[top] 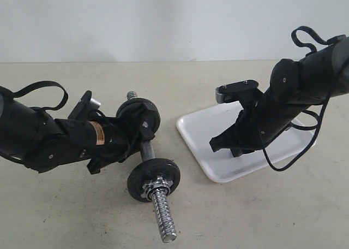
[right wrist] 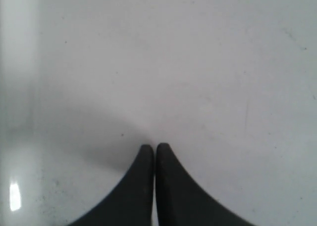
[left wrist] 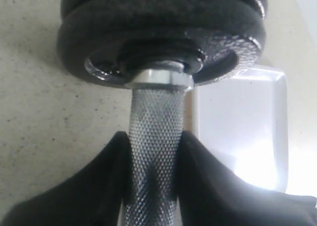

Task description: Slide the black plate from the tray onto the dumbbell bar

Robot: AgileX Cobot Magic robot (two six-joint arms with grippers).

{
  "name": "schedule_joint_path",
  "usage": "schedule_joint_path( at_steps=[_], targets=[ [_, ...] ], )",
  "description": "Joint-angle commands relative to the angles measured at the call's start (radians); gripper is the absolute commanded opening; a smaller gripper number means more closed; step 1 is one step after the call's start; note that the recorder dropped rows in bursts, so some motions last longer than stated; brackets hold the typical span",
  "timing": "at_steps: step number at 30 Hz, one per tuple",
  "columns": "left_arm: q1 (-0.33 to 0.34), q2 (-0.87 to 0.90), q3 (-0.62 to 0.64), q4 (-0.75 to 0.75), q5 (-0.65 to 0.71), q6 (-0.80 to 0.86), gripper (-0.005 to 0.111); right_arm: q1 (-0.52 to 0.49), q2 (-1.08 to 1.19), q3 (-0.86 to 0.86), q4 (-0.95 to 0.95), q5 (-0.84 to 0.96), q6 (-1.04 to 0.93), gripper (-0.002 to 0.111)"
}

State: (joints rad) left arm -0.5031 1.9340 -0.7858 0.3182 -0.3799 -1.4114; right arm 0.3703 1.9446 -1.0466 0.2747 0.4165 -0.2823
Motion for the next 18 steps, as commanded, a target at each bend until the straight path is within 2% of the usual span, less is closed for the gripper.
schedule_joint_path(
  at_steps=[1,18],
  targets=[
    [0.005,-0.007,-0.005,-0.039,-0.046,-0.031,0.004,-0.001,0.011,0.012,-0.01,-0.002,-0.008,0.0],
    [0.005,0.033,-0.005,-0.007,-0.075,-0.027,0.004,-0.001,0.011,0.012,-0.01,-0.009,-0.012,0.0]
  ],
)
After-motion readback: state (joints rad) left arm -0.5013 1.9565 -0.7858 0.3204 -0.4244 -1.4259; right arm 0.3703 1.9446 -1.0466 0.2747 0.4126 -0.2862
